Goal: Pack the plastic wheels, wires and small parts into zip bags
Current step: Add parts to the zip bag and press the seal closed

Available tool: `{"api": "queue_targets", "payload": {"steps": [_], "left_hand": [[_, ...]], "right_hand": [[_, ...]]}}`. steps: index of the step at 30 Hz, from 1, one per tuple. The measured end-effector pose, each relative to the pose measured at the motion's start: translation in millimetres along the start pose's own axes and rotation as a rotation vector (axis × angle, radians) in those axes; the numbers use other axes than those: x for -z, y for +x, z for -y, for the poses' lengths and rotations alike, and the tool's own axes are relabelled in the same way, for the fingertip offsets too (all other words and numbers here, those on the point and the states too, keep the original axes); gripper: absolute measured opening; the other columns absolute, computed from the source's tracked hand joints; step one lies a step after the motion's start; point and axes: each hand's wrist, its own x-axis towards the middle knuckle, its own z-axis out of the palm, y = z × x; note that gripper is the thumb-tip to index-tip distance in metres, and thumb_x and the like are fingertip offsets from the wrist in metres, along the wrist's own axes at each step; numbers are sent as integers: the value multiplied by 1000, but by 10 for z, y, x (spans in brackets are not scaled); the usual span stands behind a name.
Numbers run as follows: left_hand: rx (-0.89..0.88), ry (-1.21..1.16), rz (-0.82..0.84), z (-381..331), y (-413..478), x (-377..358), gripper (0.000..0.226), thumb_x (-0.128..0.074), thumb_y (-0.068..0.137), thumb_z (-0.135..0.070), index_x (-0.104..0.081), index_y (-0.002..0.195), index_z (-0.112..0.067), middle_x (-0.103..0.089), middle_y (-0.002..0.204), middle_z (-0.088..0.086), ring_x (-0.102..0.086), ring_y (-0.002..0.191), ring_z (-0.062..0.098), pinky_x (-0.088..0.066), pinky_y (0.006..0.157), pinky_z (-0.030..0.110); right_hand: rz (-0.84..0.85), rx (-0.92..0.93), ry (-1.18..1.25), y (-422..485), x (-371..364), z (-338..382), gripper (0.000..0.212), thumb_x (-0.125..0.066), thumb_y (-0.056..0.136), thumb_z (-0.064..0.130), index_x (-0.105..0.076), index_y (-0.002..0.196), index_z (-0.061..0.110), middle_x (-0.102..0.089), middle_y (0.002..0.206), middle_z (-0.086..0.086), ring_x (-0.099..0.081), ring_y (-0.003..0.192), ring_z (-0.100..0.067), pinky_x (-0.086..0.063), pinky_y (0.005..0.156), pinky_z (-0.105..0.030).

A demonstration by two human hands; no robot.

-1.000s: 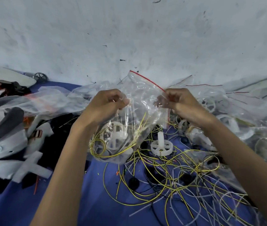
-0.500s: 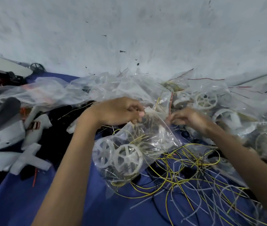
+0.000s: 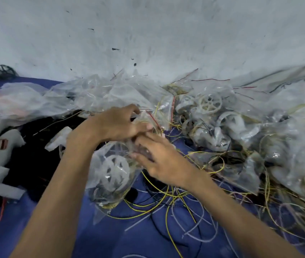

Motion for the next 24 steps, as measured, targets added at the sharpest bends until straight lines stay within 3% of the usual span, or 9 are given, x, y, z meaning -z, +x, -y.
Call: {"api": "queue_targets", "payload": {"steps": [3,5,8,10,12,15,19,22,24], "left_hand": [[-68,134,29,108,27,5,44,-61,87,-20,-45,127,-27,-60,82,-11,-58,75,8,-38,66,22],[-114,64,23,227,56,13,43,-61,87,-9,-46,125,-25,-62,81,-14,-59,68,4,-39,63,20],[-166,-187,-20,337,73,62,46,-64,83,0,-49,113,-31,-65,73,-5,-64,64,22,-45,61,30],[-198,-277,17,348,53,104,55,-65,81,3,-46,94,-48,-67,74,-5,-64,58,23,-47,57,33],[-247,-211,90,364,23,146,50,-65,82,1,-53,83,-47,-67,78,-8,-64,58,20,-48,58,32],[-258,-33,110,354,-13,183,43,-70,79,-3,-65,76,-45,-68,80,-17,-66,69,8,-50,67,23],[-199,19,49,398,-87,211,36,-75,70,0,-66,73,-35,-66,63,-21,-56,46,-5,-40,51,4],[-151,83,65,430,-74,221,39,-76,69,-3,-64,75,-40,-68,64,-10,-58,53,0,-46,59,12],[-104,95,88,423,-34,200,40,-76,69,-6,-64,76,-44,-69,76,-4,-64,70,12,-52,77,32]], "right_hand": [[-49,105,-113,-153,-132,101,13,-62,87,5,-61,94,-5,-57,110,-17,-54,103,-25,-39,95,-29],[-62,132,-131,-328,-96,71,25,-63,86,6,-60,108,-7,-53,125,-20,-52,115,-29,-39,103,-31],[-92,196,-202,-595,139,-81,35,-58,89,12,-55,121,-3,-49,132,-17,-49,121,-24,-39,103,-28],[-190,54,-218,-697,412,-289,30,-55,91,16,-57,118,3,-54,123,-10,-53,112,-16,-43,96,-25],[-255,-255,-121,-720,743,-540,21,-59,90,16,-61,108,6,-61,104,-4,-60,96,-14,-50,87,-30],[21,-633,-320,-854,1082,-979,34,-62,87,33,-60,112,11,-63,111,-4,-59,101,-18,-47,87,-27],[588,-839,-591,-1275,1083,-1318,98,-63,74,61,-15,149,20,-11,154,-5,-16,140,-26,-26,112,-44],[462,-836,-670,-1487,1043,-1389,90,-60,78,58,-22,146,14,-16,153,-3,-17,140,-25,-28,112,-42],[332,-746,-729,-1502,1042,-1344,73,-53,83,58,-38,139,12,-30,144,-6,-30,134,-25,-35,106,-42]]}}
